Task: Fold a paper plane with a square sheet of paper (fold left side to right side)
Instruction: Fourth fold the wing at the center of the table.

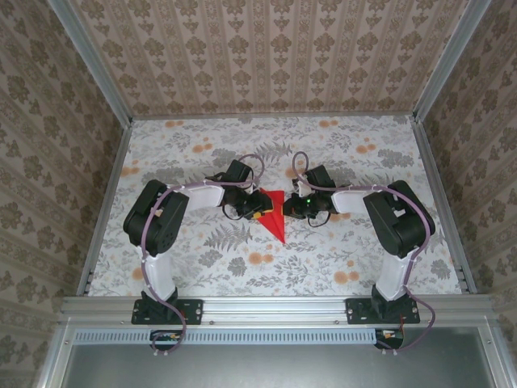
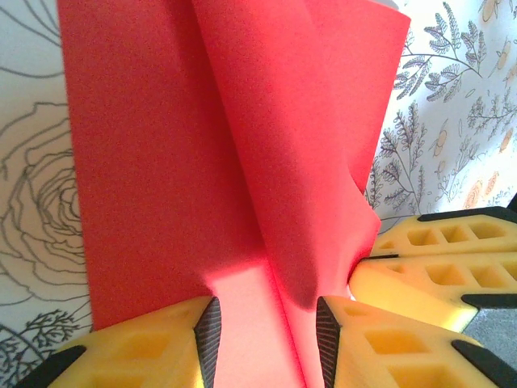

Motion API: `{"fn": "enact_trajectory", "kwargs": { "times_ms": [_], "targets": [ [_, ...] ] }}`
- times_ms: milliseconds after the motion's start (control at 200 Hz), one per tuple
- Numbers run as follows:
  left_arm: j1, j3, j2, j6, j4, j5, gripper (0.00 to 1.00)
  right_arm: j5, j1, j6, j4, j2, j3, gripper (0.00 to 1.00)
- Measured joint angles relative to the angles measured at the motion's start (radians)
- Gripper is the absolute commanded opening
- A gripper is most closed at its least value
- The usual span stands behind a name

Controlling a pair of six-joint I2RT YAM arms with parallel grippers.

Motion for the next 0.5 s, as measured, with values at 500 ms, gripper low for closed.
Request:
{"fn": "enact_trajectory", "kwargs": {
  "times_ms": [500],
  "targets": [
    [0.0,0.0,0.0,0.0,0.0,0.0,0.41,0.012,0.0,-0.029,-0.029,0.008,0.0,0.08]
  ]
}}
